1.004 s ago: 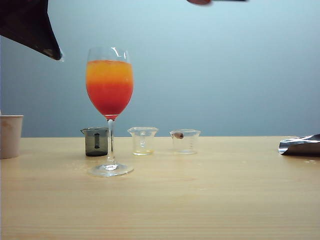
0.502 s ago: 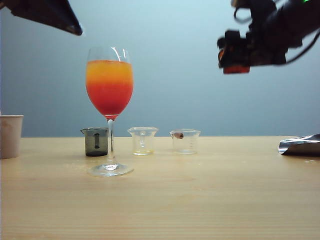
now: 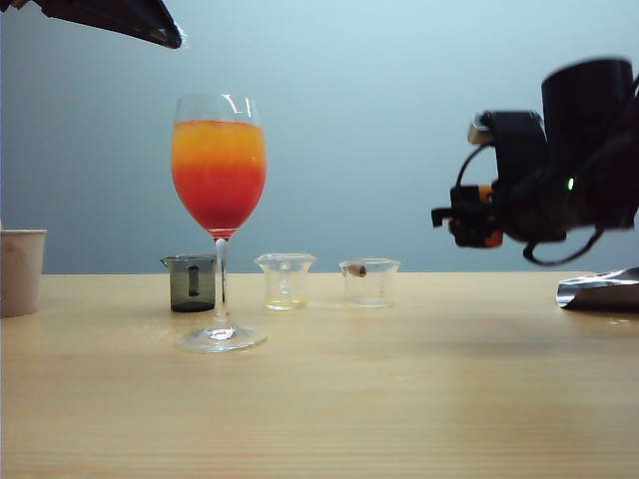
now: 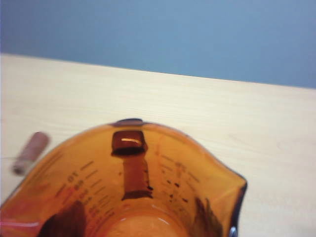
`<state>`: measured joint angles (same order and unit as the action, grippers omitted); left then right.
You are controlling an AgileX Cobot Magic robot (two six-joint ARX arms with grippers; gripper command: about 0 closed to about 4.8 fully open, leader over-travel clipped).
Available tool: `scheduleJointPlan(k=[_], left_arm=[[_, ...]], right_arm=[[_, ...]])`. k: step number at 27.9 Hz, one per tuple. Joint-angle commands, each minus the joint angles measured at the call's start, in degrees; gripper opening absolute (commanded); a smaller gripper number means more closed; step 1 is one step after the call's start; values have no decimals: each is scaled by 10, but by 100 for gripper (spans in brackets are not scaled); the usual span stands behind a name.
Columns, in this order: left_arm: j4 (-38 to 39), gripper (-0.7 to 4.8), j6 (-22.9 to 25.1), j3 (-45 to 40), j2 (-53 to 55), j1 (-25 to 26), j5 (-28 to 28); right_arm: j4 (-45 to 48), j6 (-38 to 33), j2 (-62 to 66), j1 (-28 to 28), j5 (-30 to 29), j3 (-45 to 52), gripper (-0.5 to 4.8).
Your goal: Pick up the fourth measuring cup from the left, pour the grenadine inside into the goblet, and finally put the measuring cup back in its original place.
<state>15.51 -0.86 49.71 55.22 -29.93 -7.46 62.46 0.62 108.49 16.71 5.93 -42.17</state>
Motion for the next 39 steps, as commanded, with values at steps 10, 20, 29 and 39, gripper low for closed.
scheduleJointPlan(k=[10, 20, 29, 39], left_arm=[[-22, -6, 5, 3, -2, -52, -26], [-21, -5, 4, 3, 2, -85, -2], [-18, -6, 20, 2, 2, -85, -1], [-7, -5, 20, 2, 2, -85, -1]], right_arm=[[64, -21, 102, -2, 15, -43, 134], [63, -21, 151, -3, 15, -105, 133], [21, -17, 170, -3, 15, -105, 134], [33, -17, 183, -3, 17, -106, 134]])
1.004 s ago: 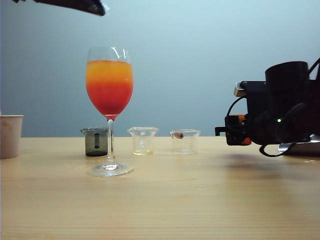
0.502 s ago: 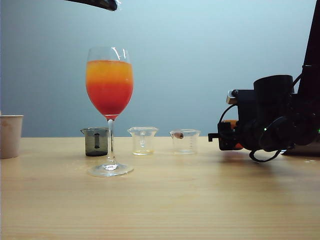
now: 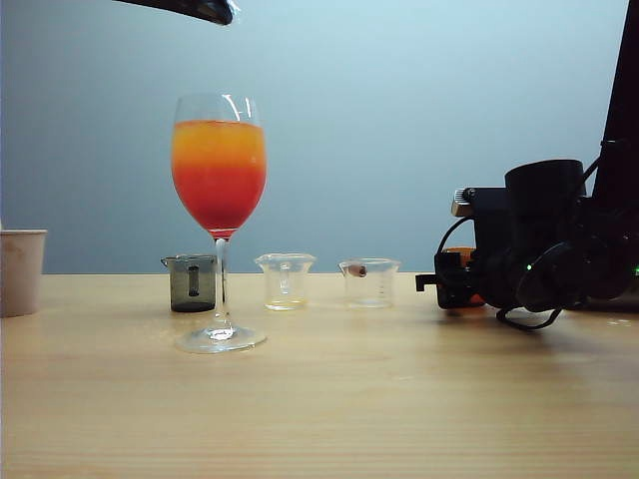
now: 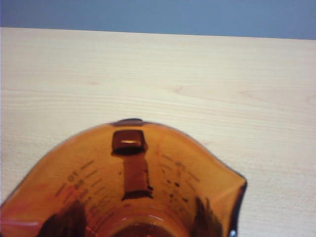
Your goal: Pick up the fourth measuring cup from the left, pour the grenadine inside into the goblet, and finally put the measuring cup back in its original place.
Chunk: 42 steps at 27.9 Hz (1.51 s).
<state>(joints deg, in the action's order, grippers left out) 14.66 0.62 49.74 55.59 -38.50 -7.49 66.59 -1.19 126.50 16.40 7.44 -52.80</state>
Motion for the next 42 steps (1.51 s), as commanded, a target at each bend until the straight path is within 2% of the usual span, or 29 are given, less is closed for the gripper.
scheduleJointPlan(k=[1, 7, 10, 11, 16, 21, 28, 32, 35, 37, 38, 41, 42], left_arm=[[1, -6, 5, 1, -2, 0, 0], [4, -6, 5, 2, -2, 0, 0], [6, -5, 5, 2, -2, 0, 0], [7, -6, 5, 1, -2, 0, 0], [7, -6, 5, 2, -2, 0, 0], [7, -6, 5, 2, -2, 0, 0], [7, -6, 5, 2, -2, 0, 0], [7, -6, 4, 2, -2, 0, 0], [8, -6, 4, 2, -3, 0, -1], [10, -6, 4, 2, -3, 0, -1], [14, -6, 4, 2, -6, 0, -1], [18, -6, 1, 2, -13, 0, -1], [21, -6, -9, 2, -23, 0, -1]], right_arm=[[-8, 1, 3, 0, 2, 0, 134], [-12, -3, 2, 0, -1, 0, 150], [-13, -3, 2, 0, -1, 0, 232], [-13, -3, 2, 0, -4, 0, 293], [-21, -4, 1, 1, -17, 0, 312], [-56, -8, -11, 1, -22, 1, 411], [-136, -7, -63, 1, -22, 10, 407], [-220, -6, -104, 0, -15, 17, 399], [-239, -5, -130, 0, -17, 36, 398], [-241, -8, -149, 2, -23, 55, 346], [-249, -9, -167, 2, -36, 72, 285], [-250, -16, -197, 2, -35, 103, 170], [-255, -18, -224, 2, -36, 126, 41]])
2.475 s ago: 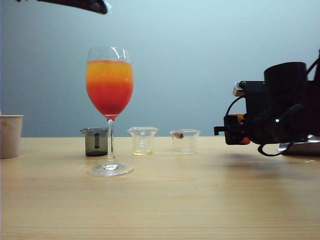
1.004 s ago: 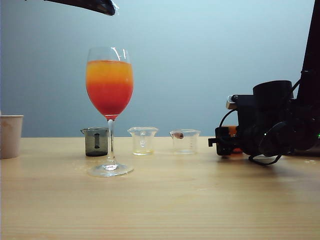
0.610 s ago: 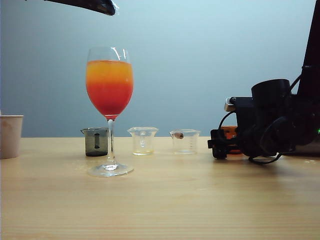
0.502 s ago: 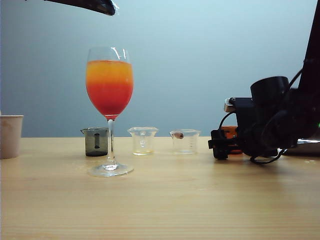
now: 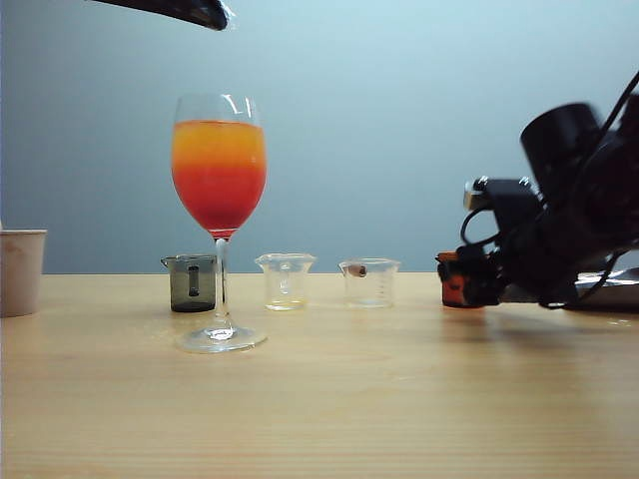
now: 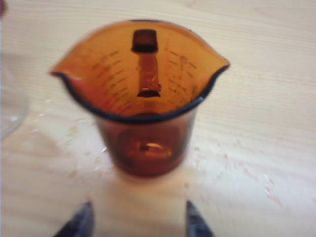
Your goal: Pick up the fourth measuring cup from the left, pour the grenadine inside into the goblet, and finally put the measuring cup back in its original place.
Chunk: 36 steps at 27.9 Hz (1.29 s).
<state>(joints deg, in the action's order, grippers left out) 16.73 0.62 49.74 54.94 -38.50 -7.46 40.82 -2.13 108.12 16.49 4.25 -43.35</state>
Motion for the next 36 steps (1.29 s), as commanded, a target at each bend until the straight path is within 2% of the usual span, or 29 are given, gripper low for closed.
scheduleJointPlan(k=[1, 5, 9, 13, 19, 25, 27, 34, 36], left_arm=[[7, -6, -17, 2, -28, 0, -1], [26, -6, -17, 2, -53, 0, 0], [50, -6, -16, 2, -81, 0, 0], [76, -5, -15, 2, -110, 0, 1], [113, -6, -24, -7, -170, 0, 53], [106, -5, -38, -74, -315, 0, 48], [104, -5, -56, -111, -399, 0, 52], [102, -5, -59, -193, -536, 1, 53], [96, -6, -77, -216, -547, 2, 53]], right_arm=[[-13, -9, -67, 1, -4, 46, -5], [-45, -9, -135, 1, -26, 69, -6], [-120, -8, -211, 2, -59, 70, -6], [-182, -8, -285, 5, -59, 71, -6], [-252, -8, -397, 6, -92, 77, -6], [-315, -11, -591, 10, -106, 143, -6], [-356, -11, -700, 10, -106, 176, -6], [-492, -8, -854, 10, -104, 191, -6], [-513, -8, -888, 10, -104, 194, -6]])
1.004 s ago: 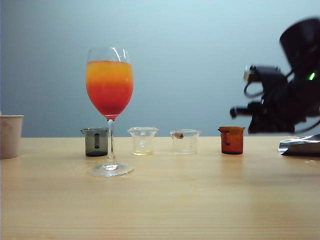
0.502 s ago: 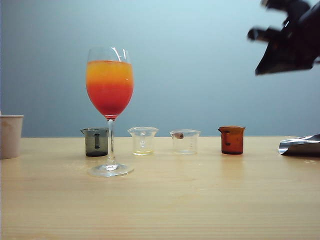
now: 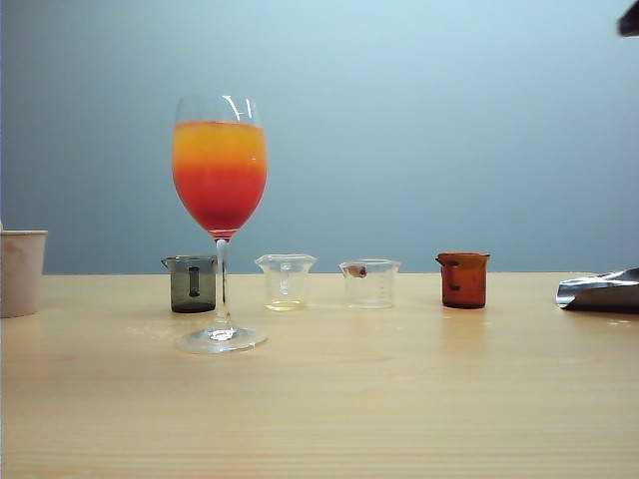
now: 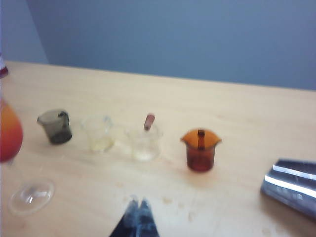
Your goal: Pick up the fourth measuring cup from the left, pour the grenadine inside into the goblet, and finally put the measuring cup back in its original place.
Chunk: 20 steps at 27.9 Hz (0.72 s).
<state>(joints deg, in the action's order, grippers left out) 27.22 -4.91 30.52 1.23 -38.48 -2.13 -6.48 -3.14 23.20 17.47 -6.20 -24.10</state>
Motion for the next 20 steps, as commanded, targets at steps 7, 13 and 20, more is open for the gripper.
scheduleJointPlan(k=[7, 13, 20], left_arm=[[-119, -5, -33, -110, -11, 1, -5], [-228, -5, -42, -221, -11, 1, -5], [-276, -6, -62, -301, -11, 1, -5]], right_arm=[[-49, 1, -147, 0, 2, 66, -6], [-85, -1, -229, 0, 1, 137, -6], [-74, -1, -231, 0, 3, 196, -6]])
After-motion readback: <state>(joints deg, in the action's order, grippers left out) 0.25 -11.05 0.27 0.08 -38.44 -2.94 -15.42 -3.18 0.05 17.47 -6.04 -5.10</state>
